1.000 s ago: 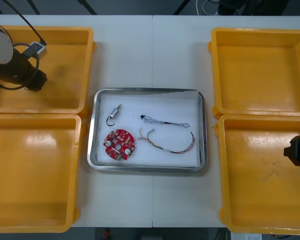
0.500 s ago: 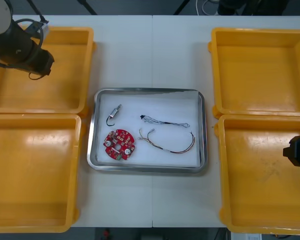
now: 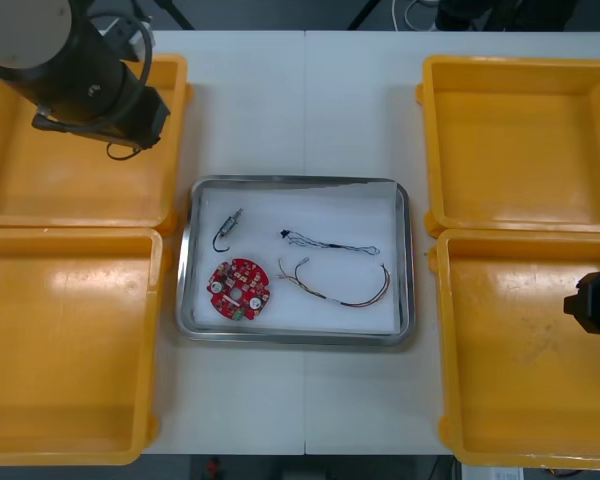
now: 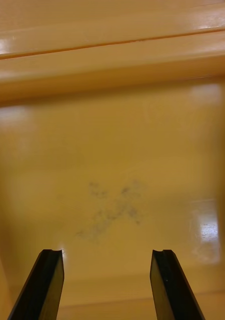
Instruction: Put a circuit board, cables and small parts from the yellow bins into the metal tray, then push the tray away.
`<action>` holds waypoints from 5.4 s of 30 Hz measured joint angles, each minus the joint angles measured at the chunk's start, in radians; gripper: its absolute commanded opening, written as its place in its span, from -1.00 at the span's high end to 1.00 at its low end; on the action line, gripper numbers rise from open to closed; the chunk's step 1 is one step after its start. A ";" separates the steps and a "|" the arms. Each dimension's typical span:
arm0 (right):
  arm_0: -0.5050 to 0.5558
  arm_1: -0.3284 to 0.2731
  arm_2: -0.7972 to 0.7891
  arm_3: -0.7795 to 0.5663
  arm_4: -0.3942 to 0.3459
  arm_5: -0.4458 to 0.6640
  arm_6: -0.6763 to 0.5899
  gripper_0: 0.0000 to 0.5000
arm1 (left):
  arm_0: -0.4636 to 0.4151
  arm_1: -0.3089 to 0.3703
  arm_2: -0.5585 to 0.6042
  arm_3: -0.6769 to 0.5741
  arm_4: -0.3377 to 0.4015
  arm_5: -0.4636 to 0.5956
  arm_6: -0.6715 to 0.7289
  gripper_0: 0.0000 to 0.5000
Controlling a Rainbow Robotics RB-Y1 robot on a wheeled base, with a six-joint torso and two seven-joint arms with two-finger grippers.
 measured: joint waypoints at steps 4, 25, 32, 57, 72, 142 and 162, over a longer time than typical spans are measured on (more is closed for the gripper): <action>0.000 0.000 0.004 0.000 -0.004 0.000 0.000 -1.00 | 0.000 -0.027 -0.067 -0.067 -0.001 0.001 0.118 1.00; 0.000 0.000 0.005 0.000 -0.013 0.000 0.022 -1.00 | 0.000 -0.205 -0.415 0.037 -0.209 -0.242 0.520 1.00; 0.000 0.000 0.005 0.000 -0.013 0.000 0.022 -1.00 | 0.000 -0.243 -0.457 0.122 -0.244 -0.318 0.520 0.97; 0.000 0.000 0.005 0.000 -0.032 0.000 0.022 -1.00 | 0.000 -0.249 -0.450 0.037 -0.253 -0.212 0.543 -1.00; -0.042 -0.110 0.072 -0.064 -0.192 0.000 0.022 -1.00 | 0.099 -0.085 -0.080 -0.209 -0.094 0.066 0.544 -1.00; -0.668 0.093 1.442 0.409 0.223 -0.248 0.294 -1.00 | 0.776 0.090 0.687 -0.256 0.059 0.120 -0.118 -1.00; -0.669 0.113 1.455 0.463 0.263 -0.264 0.306 -1.00 | 0.776 0.089 0.688 -0.256 0.059 0.120 -0.118 -1.00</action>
